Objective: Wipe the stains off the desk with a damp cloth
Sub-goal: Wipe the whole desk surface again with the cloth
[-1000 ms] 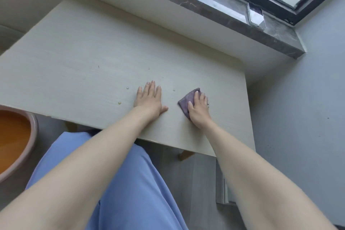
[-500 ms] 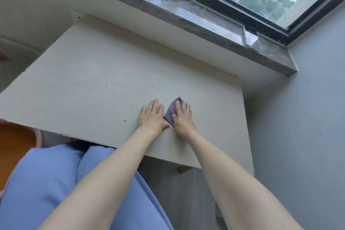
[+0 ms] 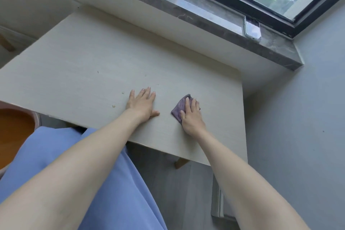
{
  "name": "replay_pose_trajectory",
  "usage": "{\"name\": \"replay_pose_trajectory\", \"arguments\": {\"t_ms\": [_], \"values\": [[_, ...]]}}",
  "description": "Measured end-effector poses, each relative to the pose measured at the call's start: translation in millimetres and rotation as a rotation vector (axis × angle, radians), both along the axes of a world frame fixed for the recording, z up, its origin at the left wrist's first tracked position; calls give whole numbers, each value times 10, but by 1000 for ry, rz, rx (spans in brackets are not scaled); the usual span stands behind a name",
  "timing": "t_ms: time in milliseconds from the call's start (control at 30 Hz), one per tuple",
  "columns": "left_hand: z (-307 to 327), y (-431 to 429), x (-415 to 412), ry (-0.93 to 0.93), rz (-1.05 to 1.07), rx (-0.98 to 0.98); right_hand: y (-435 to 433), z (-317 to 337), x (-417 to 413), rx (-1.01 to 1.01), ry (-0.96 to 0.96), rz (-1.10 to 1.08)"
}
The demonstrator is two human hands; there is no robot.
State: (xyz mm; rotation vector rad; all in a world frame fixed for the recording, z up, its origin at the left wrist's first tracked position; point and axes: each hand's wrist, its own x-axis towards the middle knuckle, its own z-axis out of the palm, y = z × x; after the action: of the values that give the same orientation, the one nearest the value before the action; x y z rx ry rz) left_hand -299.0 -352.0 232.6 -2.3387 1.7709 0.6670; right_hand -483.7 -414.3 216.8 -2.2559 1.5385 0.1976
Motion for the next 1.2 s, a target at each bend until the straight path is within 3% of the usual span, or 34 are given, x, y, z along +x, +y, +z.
{"name": "replay_pose_trajectory", "arguments": {"t_ms": [167,400,567,733,867,1067,1200], "values": [[8,-23,0,-20,1,12,-112,-19,278,-25,2,-91],[-5,-28,4,-27,0,27,-66,7,-17,-33,-1,133],[-5,-16,-1,-6,10,14,-279,29,322,-49,19,-46],[33,-9,-5,-2,5,20,-318,-9,26,-48,0,112],[28,5,15,-18,-10,9,-465,-28,169,-83,43,-155],[24,-40,-8,-160,-95,-6,-477,-64,63,-140,87,56],[59,-170,81,-68,79,-69,-648,-27,345,-101,67,-120]]}}
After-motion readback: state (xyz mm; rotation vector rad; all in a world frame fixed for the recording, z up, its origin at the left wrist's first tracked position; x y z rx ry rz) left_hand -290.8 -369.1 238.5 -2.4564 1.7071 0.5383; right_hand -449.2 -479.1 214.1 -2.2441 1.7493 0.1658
